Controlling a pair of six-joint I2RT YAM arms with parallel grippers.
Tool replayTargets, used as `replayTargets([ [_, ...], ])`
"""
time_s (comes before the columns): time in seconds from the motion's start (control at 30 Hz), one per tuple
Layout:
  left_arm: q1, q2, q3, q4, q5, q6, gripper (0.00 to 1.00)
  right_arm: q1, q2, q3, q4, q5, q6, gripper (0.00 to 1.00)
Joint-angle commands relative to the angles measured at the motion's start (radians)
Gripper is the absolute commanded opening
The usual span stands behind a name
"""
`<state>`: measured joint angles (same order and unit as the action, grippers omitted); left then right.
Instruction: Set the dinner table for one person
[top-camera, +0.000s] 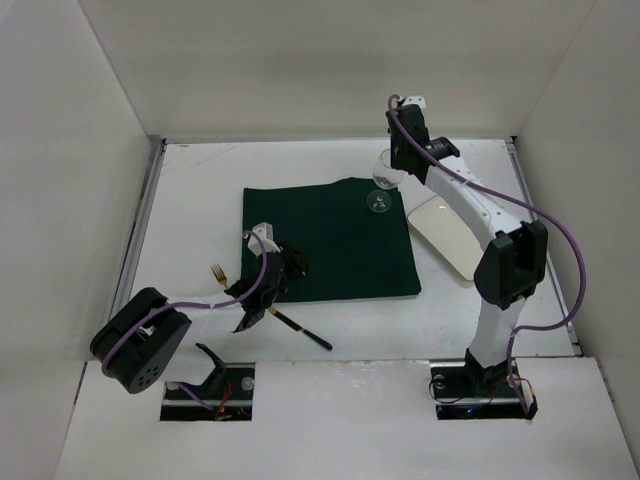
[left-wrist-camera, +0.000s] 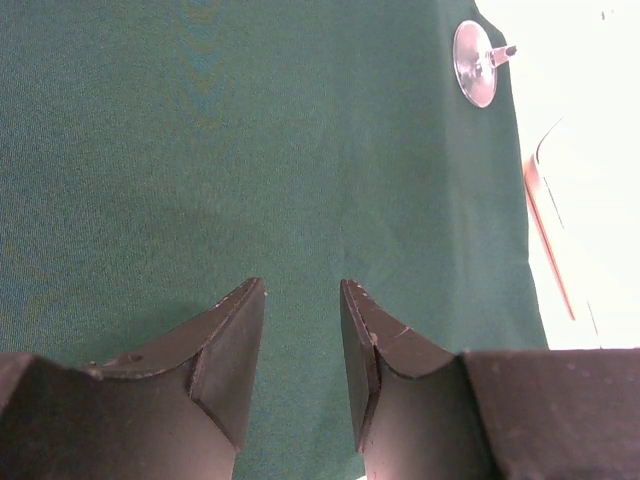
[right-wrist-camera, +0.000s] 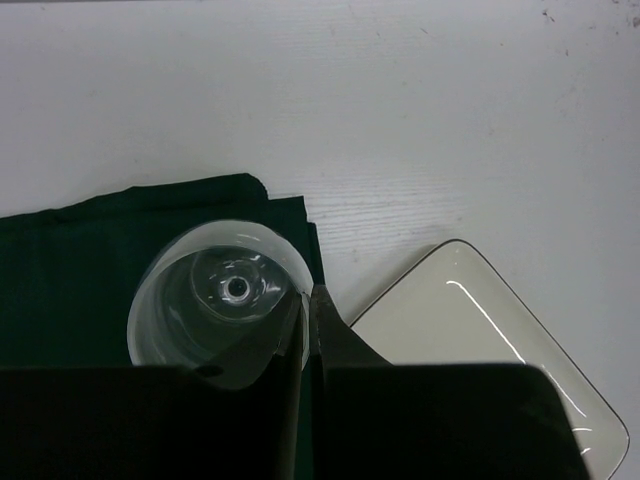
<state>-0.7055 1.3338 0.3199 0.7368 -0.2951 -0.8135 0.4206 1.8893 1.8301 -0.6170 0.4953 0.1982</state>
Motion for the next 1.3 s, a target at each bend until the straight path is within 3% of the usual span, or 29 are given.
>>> replayTargets([
  [0.0, -0.001, -0.004, -0.008, 0.055, -0.01, -0.007, 0.34, 0.011, -0.015, 0.037, 0.033, -0.006, 0.006, 0.1],
  [0.23, -0.001, -0.008, -0.012, 0.055, -0.01, -0.007, 0.34, 0.008, 0.014, 0.038, 0.039, -0.017, 0.015, 0.12],
  [0.37, 0.001, -0.005, -0.01, 0.055, -0.01, -0.007, 0.34, 0.008, -0.018, 0.024, 0.066, -0.011, 0.02, 0.35],
  [0.5, 0.001, -0.002, -0.008, 0.055, -0.012, -0.007, 0.34, 0.011, -0.073, 0.002, 0.094, -0.009, 0.024, 0.46],
  [0.87, 0.001, -0.012, -0.012, 0.055, -0.015, -0.007, 0.34, 0.011, -0.199, -0.089, 0.128, -0.004, 0.064, 0.54],
  [0.93, 0.002, -0.005, -0.01, 0.055, -0.012, -0.007, 0.34, 0.005, -0.26, -0.156, 0.157, -0.008, 0.096, 0.53],
  [1.27, -0.001, -0.018, -0.016, 0.056, -0.013, -0.01, 0.34, 0.007, -0.558, -0.857, 0.307, -0.026, 0.406, 0.14],
])
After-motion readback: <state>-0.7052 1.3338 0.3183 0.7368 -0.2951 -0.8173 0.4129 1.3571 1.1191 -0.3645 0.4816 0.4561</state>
